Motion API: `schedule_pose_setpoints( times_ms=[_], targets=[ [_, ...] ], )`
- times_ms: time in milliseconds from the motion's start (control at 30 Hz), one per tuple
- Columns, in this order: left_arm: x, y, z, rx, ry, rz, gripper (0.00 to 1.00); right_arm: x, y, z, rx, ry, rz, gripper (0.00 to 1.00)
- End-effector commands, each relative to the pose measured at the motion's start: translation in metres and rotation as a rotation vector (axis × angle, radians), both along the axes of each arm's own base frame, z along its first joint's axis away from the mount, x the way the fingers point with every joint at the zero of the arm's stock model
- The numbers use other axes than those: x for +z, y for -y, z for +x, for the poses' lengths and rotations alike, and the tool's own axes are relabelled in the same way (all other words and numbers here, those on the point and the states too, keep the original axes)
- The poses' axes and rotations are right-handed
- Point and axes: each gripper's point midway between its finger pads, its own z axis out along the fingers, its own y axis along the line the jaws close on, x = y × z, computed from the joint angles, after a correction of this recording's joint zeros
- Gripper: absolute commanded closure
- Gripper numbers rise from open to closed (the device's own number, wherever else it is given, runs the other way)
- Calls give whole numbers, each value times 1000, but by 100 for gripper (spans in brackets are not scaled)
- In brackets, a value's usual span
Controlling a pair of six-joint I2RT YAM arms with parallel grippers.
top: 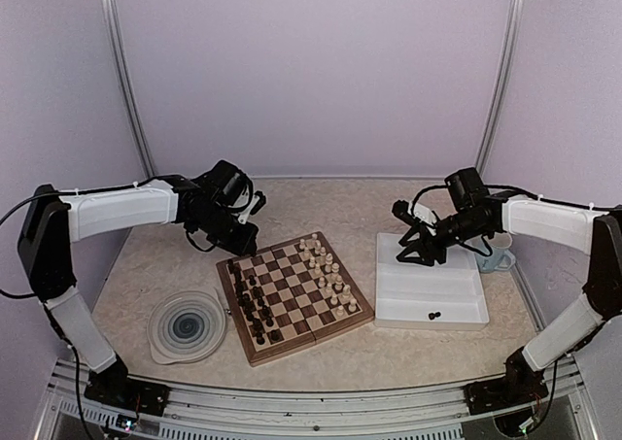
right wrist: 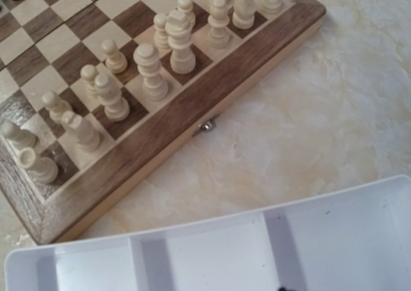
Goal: Set up the chess pieces on the board
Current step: Pick up the pawn from the chessboard, then place the pawn at g7.
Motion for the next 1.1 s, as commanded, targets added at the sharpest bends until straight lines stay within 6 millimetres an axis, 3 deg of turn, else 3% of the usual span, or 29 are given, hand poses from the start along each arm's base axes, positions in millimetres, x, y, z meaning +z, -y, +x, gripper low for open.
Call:
schedule_pose_setpoints(
  times_ms=[0,600,1067],
  targets=[
    [-24,-9,-6,-16,-52,67,97,1,1,4,3,-5,4,53],
    [-62,-20,-8,-9,-118,174,96,-4,1,4,4,-18,-4,53],
    [-62,-16,-7,-17,-120,174,84,-1,-1,4,11,-26,7,53]
  ],
)
